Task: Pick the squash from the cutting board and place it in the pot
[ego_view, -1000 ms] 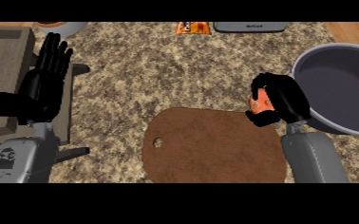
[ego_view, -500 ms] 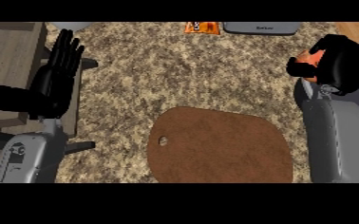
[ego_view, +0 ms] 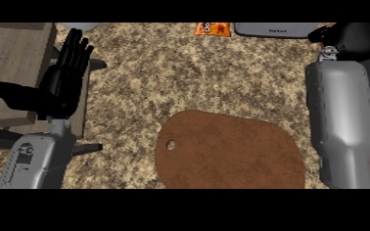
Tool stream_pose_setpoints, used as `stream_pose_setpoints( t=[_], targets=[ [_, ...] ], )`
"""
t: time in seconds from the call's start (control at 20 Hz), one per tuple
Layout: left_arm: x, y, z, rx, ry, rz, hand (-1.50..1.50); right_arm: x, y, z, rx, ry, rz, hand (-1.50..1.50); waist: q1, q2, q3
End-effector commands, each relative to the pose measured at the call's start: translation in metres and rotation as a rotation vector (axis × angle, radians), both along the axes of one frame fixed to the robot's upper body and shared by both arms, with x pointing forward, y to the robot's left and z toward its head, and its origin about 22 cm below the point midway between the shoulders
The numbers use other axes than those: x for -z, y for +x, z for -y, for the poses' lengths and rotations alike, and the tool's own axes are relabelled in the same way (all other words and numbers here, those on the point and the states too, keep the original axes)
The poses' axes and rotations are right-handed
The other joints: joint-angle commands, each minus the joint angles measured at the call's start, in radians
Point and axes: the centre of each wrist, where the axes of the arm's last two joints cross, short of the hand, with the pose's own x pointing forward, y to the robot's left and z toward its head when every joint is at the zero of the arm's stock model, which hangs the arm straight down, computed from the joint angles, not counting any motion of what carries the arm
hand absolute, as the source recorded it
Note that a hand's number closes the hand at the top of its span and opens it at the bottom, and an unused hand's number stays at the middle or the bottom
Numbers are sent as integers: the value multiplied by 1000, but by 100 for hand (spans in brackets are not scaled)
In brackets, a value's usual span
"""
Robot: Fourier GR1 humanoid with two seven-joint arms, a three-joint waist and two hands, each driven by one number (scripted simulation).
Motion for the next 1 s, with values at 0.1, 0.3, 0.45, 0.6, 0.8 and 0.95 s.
stream_pose_setpoints(
  t=[0.1, 0.3, 0.45, 0.6, 0.8, 0.95],
  targets=[
    [19, -9, -10, -40, -9, -9, 0, 9, 11, -11, 180, 56, -42, 150, -43, -14, 4],
    [4, -1, -2, -49, 14, -25, 0, 18, -2, 23, 188, 50, 16, 150, -57, -17, 5],
    [4, -10, -16, -57, 14, -19, 0, 36, -17, 46, 189, 48, 18, 150, -57, -18, 5],
    [14, -13, -13, -58, -7, -18, 0, 37, -32, 88, 161, 71, 25, 150, -62, -18, 5],
    [12, -3, -9, -59, 0, -24, 0, 72, -40, 103, 161, 80, -11, 150, -57, -15, 5],
    [8, 1, -20, -68, -1, -1, 0, 72, -61, 126, 165, 75, 18, 150, -62, -17, 5]
  ],
)
